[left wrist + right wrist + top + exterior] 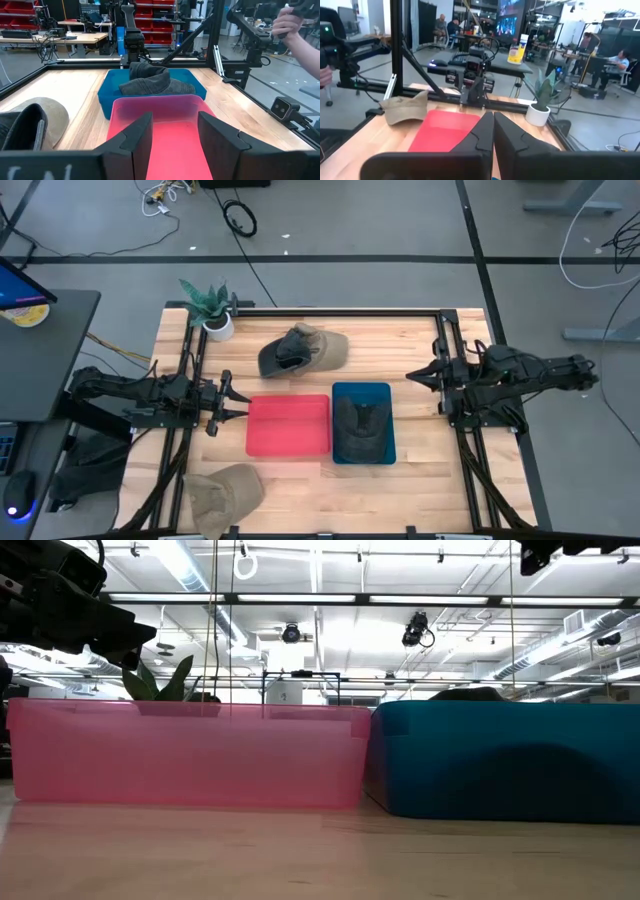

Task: Pick & Place hat
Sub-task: Put the bottom brown cap into the red bin

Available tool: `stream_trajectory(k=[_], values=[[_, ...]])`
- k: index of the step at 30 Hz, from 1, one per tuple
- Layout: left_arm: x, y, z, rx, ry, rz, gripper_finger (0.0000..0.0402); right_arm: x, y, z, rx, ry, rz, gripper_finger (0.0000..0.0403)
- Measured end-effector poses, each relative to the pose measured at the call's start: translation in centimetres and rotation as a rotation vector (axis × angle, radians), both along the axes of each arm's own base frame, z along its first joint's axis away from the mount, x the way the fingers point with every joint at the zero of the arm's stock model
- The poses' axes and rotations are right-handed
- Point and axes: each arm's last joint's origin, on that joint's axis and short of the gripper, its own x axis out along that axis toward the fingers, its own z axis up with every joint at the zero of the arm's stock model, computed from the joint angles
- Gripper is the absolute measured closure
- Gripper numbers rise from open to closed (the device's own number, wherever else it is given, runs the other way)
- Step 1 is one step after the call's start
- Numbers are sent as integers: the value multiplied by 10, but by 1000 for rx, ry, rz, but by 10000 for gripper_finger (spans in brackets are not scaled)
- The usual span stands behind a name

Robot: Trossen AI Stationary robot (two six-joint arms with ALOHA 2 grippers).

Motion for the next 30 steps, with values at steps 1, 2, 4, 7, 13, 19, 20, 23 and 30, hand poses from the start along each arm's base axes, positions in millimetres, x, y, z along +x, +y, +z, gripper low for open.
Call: stream_trajectory(k=[1,2,4,7,13,19,20,23,30], values=[[0,0,0,0,0,0,241,-2,0,-1,1,-8,1,389],[0,0,0,0,0,0,241,-4,-1,-2,2,-15,1,389],[0,0,0,0,0,0,241,-8,-1,-4,3,-29,0,389],[0,-1,0,-2,0,-29,241,-13,-2,-11,-12,-51,0,389],[-1,-3,0,24,-5,-105,241,-19,-3,-24,-55,-152,-5,389],[-1,-4,0,49,-10,-132,241,-24,-3,-36,-77,-213,-10,389],[-1,-4,0,70,-15,-150,241,-25,-3,-39,-80,-218,-11,389],[-1,-4,0,106,-21,-136,241,-29,-4,-43,-90,-240,-11,389],[0,-1,0,97,-15,-46,241,-35,-3,-53,-109,-358,49,389]])
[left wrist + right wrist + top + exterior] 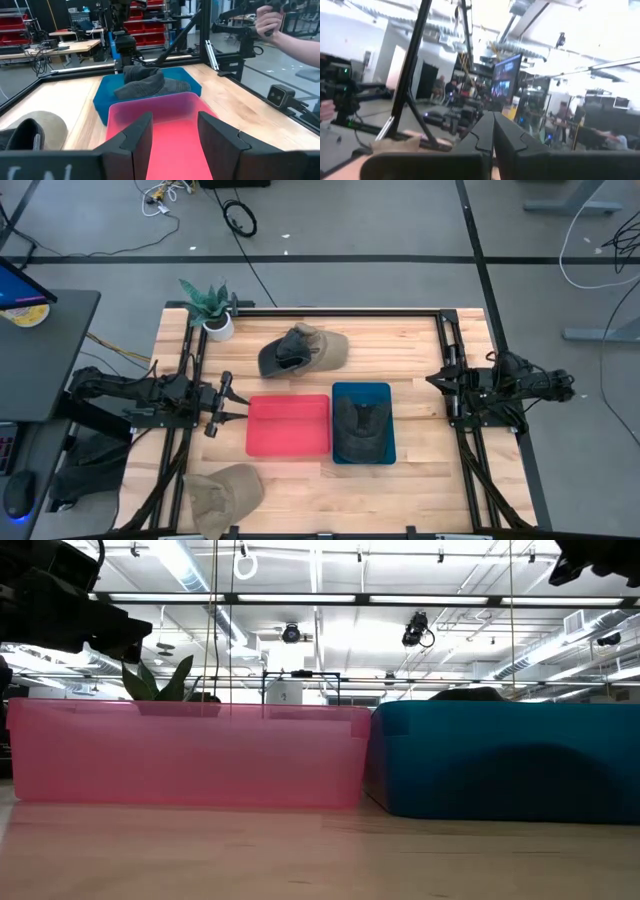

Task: Pick & Place hat
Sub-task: Put the bottom brown cap into the red bin

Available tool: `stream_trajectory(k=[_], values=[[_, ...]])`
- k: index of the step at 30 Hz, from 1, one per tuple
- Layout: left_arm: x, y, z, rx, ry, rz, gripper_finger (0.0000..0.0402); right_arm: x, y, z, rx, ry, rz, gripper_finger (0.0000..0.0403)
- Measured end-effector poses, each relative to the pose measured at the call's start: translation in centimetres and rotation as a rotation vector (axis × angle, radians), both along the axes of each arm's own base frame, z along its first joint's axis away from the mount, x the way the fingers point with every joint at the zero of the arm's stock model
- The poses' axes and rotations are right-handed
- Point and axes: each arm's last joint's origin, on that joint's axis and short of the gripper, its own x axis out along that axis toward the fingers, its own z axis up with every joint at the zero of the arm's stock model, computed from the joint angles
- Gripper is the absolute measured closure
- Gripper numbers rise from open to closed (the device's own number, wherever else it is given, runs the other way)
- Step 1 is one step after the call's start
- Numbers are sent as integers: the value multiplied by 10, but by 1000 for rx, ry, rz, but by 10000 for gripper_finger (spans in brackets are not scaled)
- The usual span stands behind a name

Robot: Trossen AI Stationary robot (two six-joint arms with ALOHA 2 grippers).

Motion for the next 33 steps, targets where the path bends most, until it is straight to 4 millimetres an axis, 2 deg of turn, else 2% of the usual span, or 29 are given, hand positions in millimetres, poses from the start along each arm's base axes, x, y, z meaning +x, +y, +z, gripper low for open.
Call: stream_trajectory(k=[7,11,16,23,33], values=[[0,0,0,4,-1,1,241,9,1,-21,-13,-69,-11,389],[0,0,0,4,-1,1,241,13,2,-34,-32,-49,-22,389],[0,0,0,1,0,1,241,19,1,-50,-31,24,-67,389],[0,1,0,-131,14,58,241,20,1,-56,-53,86,-74,389],[0,2,1,-162,15,65,241,23,0,-74,-68,273,-111,389]])
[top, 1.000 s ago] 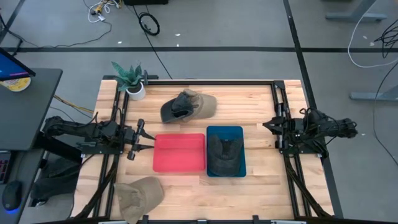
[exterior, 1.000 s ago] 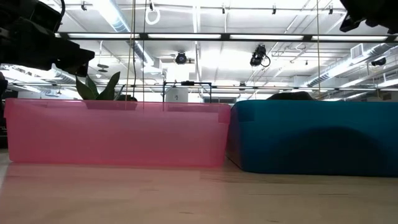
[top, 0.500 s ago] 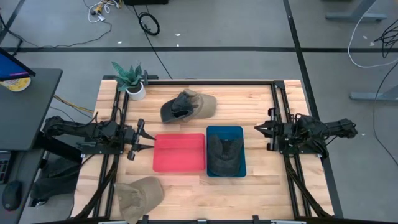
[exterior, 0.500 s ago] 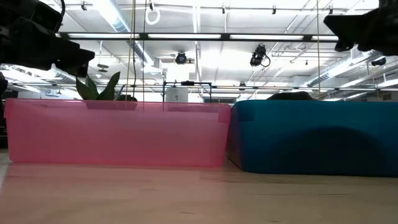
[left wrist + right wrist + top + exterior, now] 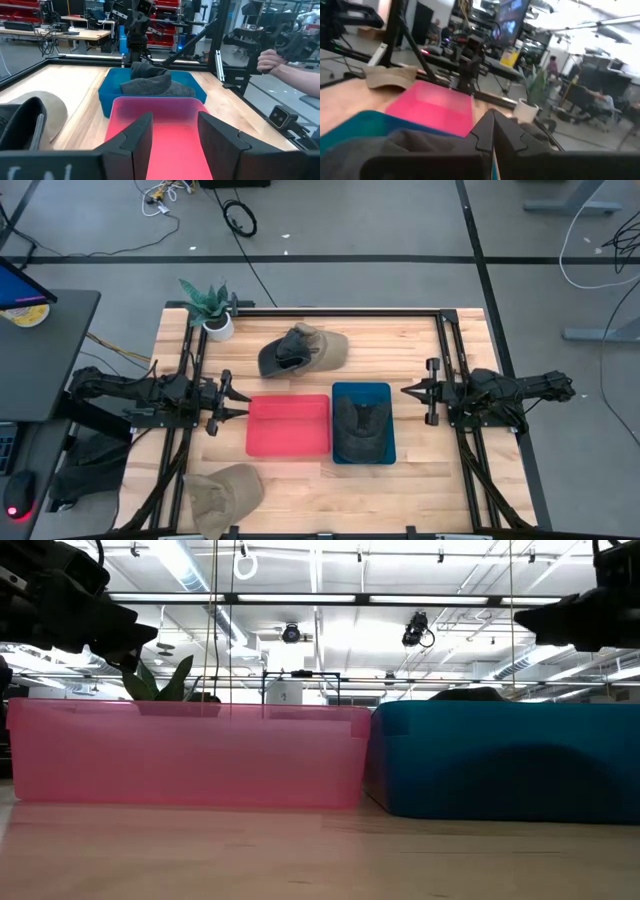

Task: Pick & Place hat
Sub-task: Put the bottom brown cap into the red bin

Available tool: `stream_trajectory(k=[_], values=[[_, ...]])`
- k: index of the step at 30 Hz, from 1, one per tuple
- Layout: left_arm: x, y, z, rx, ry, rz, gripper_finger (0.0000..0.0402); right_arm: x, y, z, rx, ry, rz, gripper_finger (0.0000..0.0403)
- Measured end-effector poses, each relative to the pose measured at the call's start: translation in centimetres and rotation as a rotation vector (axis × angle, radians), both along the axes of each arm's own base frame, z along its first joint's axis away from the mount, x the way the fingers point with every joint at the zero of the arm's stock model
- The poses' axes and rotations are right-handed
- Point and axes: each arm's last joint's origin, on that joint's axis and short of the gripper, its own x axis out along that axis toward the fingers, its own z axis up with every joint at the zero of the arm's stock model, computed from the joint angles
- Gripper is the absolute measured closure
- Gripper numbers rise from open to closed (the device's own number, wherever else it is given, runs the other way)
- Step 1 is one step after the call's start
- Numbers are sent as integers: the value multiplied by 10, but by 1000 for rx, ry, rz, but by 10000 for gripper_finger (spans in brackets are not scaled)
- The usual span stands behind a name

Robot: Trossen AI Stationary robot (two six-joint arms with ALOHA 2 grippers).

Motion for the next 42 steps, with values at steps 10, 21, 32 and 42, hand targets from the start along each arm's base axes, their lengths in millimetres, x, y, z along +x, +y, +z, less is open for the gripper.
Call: stream_trajectory(k=[10,21,32,42], values=[[0,0,7,0,-70,3,241,0,-3,0,-119,10,-118,389],[-1,0,16,34,-170,-5,241,-1,-3,4,-93,-27,-118,389],[-6,-7,33,34,-357,-219,241,-1,-3,4,-93,-26,-118,389],[-19,-23,50,129,-604,-390,241,-1,-3,4,-94,-26,-117,389]])
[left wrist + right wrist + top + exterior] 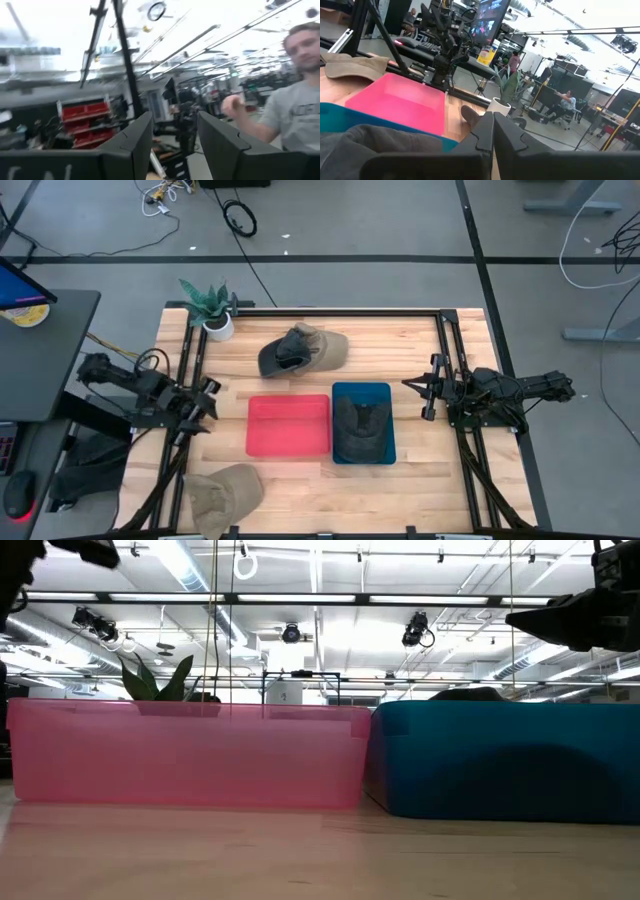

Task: Pick & Place hat
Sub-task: Put the bottom brown cap into the red bin

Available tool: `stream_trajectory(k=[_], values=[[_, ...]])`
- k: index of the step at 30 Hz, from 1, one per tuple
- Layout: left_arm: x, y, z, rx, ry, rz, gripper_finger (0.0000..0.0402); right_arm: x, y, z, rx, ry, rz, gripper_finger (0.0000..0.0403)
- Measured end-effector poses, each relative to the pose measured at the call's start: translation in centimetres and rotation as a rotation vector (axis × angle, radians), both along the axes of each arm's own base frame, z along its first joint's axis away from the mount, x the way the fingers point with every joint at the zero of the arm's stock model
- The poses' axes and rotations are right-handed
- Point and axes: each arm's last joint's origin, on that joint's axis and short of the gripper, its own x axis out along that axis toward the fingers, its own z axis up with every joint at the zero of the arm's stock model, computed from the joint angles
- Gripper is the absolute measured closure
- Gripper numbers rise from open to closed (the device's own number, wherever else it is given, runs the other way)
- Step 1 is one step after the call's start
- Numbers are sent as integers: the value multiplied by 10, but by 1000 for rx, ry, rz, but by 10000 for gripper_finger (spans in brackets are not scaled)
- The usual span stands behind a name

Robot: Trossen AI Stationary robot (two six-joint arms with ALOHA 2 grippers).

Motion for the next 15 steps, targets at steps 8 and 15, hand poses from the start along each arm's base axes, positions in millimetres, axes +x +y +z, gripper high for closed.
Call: stream_trajectory(k=[8,15], values=[[1,-16,23,102,-25,-37,241,0,0,0,0,0,0,389],[27,-50,48,301,82,-25,241,0,0,0,0,0,0,389]])
